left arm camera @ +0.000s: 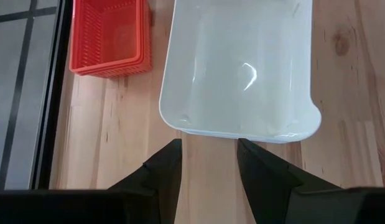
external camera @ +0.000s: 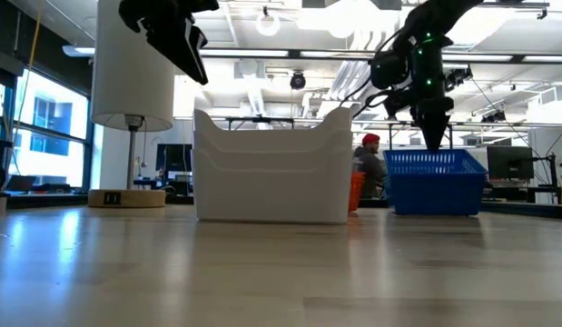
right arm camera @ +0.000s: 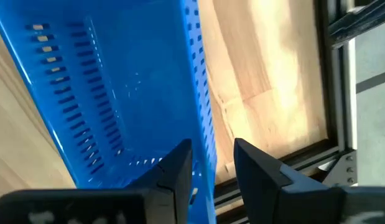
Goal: Stack baskets by color
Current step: Stack the bottom blue bin on the top blue bin
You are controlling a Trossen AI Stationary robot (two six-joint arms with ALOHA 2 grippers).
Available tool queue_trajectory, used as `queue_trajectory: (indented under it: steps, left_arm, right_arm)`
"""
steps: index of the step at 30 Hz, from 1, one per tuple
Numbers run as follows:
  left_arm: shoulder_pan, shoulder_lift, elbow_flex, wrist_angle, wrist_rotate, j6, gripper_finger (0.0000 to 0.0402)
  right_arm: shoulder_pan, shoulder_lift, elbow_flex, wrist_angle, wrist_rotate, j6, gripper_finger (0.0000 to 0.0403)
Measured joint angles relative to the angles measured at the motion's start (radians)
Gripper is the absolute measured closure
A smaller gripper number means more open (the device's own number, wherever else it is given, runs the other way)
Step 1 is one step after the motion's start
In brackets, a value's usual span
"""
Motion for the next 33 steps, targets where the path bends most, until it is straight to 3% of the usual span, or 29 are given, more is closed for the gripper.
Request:
queue_trajectory:
  steps: [5, 11, 20, 26, 33]
  left_arm:
    - [0.0, 0.0, 0.0, 0.0, 0.0, 0.0, 0.0261]
    - [0.0, 0.0, 0.0, 0.001, 0.0, 0.0, 0.0261]
    - [0.0, 0.0, 0.0, 0.018, 0.0, 0.0, 0.0261]
    - [0.0, 0.0, 0.0, 0.023, 0.0, 0.0, 0.0261]
    - [0.0, 0.0, 0.0, 0.025, 0.001, 0.0, 0.0261]
  right_arm:
    - [0.012, 0.0, -0.018, 0.014, 0.035, 0.003, 0.0318]
    - [0.008, 0.0, -0.019, 0.014, 0.036, -0.035, 0.0395]
    - [-0.032, 0.0, 0.026, -0.007, -0.028, -0.128, 0.0398]
    - [-0.066, 0.008, 0.036, -0.074, -0.145, -0.157, 0.0401]
    - [-0.071, 0.067, 0.036, -0.089, -0.153, -0.139, 0.0402]
